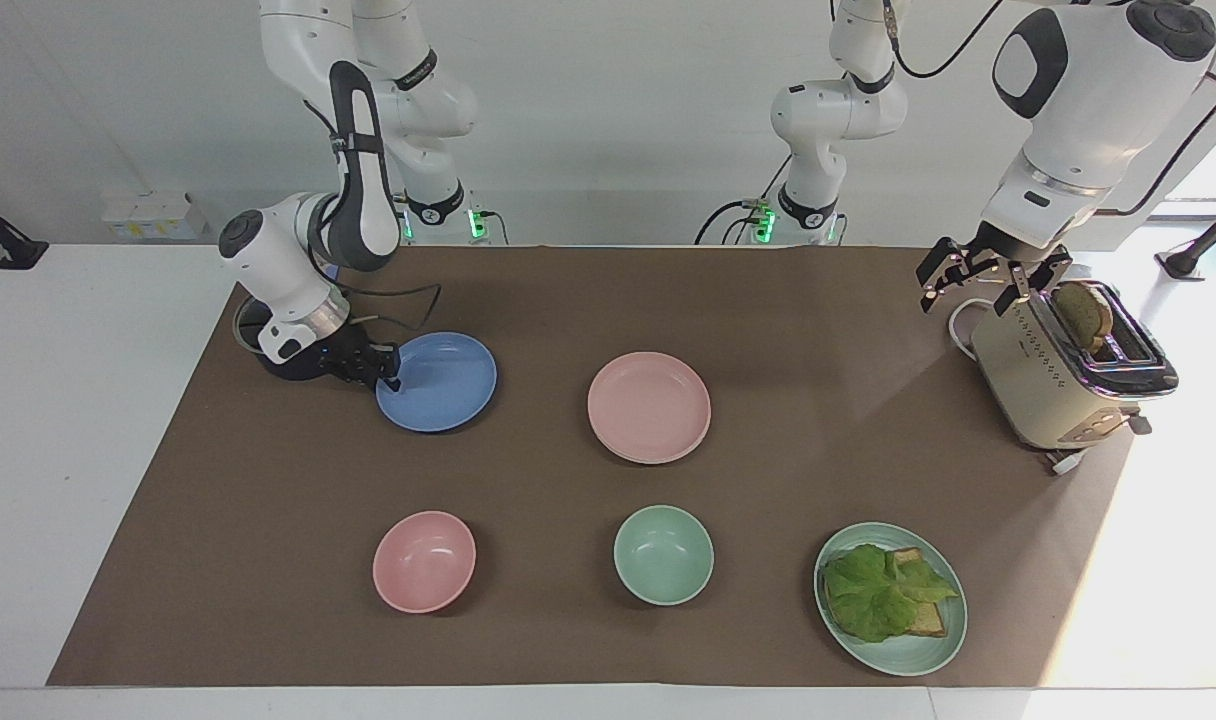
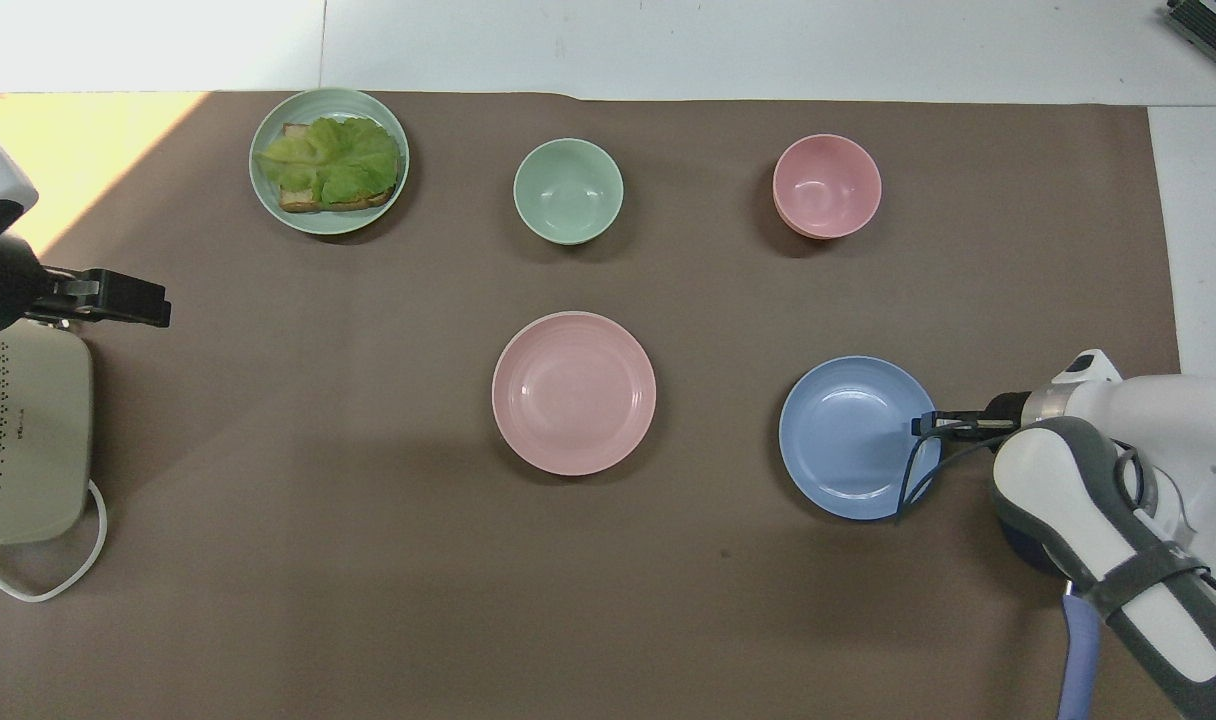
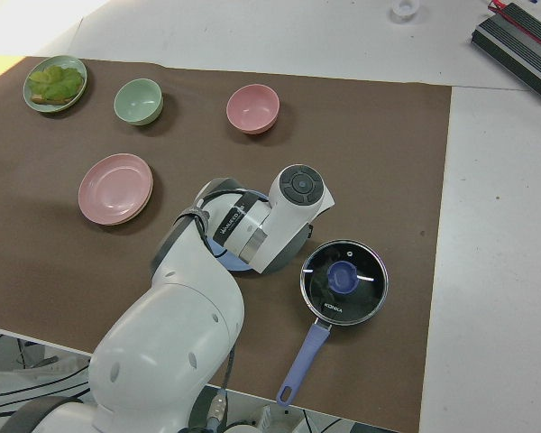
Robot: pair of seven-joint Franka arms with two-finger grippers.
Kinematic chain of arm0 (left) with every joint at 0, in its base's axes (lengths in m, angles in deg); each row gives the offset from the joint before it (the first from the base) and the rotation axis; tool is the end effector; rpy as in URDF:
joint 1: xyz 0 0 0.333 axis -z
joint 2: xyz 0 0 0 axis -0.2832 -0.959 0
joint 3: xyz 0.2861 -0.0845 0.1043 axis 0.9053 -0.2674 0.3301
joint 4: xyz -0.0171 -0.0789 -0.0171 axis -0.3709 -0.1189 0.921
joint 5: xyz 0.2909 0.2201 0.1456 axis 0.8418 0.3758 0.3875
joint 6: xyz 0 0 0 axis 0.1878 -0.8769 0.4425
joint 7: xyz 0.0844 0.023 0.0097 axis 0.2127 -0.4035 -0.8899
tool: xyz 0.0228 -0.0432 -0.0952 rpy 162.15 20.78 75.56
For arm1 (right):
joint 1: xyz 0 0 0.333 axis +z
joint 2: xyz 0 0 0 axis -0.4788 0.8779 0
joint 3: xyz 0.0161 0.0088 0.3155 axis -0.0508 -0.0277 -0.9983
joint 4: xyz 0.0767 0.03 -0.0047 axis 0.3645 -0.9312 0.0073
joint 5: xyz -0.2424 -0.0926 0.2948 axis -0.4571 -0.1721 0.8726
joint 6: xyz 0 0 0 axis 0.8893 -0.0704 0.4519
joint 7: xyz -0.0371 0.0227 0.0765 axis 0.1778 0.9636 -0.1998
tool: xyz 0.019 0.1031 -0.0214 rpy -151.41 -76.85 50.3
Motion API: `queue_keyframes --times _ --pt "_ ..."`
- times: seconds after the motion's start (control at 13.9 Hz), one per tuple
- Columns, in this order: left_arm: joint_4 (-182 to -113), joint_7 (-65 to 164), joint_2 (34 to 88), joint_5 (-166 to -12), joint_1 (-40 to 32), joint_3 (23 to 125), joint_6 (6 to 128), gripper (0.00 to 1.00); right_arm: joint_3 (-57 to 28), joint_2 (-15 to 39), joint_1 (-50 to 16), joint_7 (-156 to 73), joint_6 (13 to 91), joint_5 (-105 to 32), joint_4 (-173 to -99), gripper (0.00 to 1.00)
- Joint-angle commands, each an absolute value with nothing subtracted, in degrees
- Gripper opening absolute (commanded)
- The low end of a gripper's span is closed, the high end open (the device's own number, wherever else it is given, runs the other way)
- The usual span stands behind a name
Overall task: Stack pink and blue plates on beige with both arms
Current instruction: 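Grasp the blue plate rim with the right gripper and lift it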
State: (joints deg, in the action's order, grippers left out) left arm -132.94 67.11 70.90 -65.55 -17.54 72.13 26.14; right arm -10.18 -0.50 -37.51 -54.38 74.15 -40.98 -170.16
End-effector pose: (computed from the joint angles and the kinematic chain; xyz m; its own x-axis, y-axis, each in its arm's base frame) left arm 0.5625 -0.0437 0.5959 0.9936 -0.1024 0.0486 -0.1039 -0.9942 0.0291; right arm 0.4895 -0.0496 0.2924 0.9947 -0.0980 0.0323 -0.0847 -0.9542 -0.2869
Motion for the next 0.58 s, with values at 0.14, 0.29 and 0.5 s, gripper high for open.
queue_keyframes --times 0.14,0.29,0.5 --pt "-133.0 67.8 71.2 -64.8 -18.3 71.5 25.5 1.0 -10.6 -3.4 -37.5 -55.0 67.0 -38.5 -166.7 0.0" --pt "-133.0 67.8 71.2 -64.8 -18.3 71.6 25.5 1.0 -11.6 -4.5 -37.0 -53.3 64.1 -38.5 -163.9 0.0" --pt "-133.0 67.8 71.2 -64.8 -18.3 71.6 25.5 1.0 -12.3 -3.9 -29.8 -42.9 63.8 -38.6 -159.8 0.0"
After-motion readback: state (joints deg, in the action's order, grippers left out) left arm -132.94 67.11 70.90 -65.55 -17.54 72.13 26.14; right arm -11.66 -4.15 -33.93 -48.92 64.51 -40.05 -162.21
